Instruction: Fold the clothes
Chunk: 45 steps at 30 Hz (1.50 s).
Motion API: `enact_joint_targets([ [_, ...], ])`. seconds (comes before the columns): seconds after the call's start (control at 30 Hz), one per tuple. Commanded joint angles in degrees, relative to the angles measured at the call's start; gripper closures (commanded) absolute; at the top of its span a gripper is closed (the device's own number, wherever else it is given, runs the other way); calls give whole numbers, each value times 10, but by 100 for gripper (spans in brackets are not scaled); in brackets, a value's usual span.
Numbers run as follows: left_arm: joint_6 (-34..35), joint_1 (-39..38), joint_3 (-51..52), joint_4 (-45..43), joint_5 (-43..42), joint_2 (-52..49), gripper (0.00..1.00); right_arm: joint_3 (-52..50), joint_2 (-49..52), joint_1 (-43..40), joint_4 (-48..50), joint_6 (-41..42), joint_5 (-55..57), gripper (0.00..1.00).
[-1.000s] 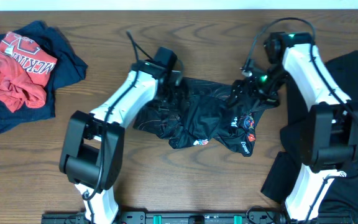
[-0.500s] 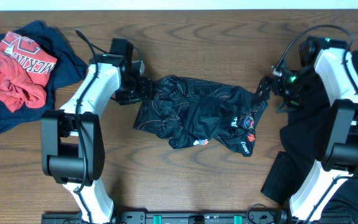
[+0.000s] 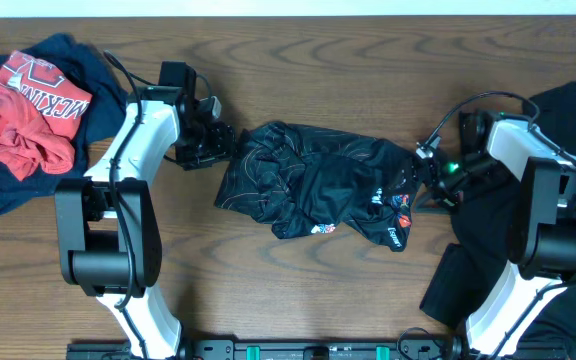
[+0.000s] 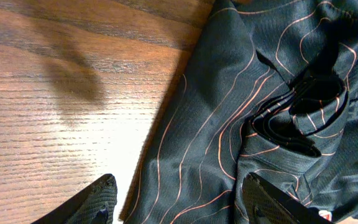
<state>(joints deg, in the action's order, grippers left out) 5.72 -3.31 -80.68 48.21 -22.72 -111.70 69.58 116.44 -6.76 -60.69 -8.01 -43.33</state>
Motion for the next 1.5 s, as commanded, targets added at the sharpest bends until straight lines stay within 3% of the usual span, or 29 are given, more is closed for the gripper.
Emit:
enact_joint_targets([
  [0.0,-12,2,2,4,-9,0,34,-39,10,16,53,-30,-30,1],
  [0.13,-12,2,2,5,-9,0,34,-50,10,37,93,-23,-37,1],
  [0.23,-12,2,2,5,-9,0,34,-50,10,49,113,-17,-37,11],
  [0.33,-12,2,2,6,-9,0,33,-50,10,59,130,-10,-37,48],
  [0.43,-12,1,2,10,-9,0,33,-50,10,64,137,0,-36,99],
  [0.77,-12,1,2,18,-28,0,33,-36,8,37,143,29,-2,99],
  [1.1,-11,1,2,19,-28,0,33,48,-6,-20,57,27,70,99],
  [1.47,-11,1,2,19,-28,0,33,158,-7,2,-42,26,108,99],
])
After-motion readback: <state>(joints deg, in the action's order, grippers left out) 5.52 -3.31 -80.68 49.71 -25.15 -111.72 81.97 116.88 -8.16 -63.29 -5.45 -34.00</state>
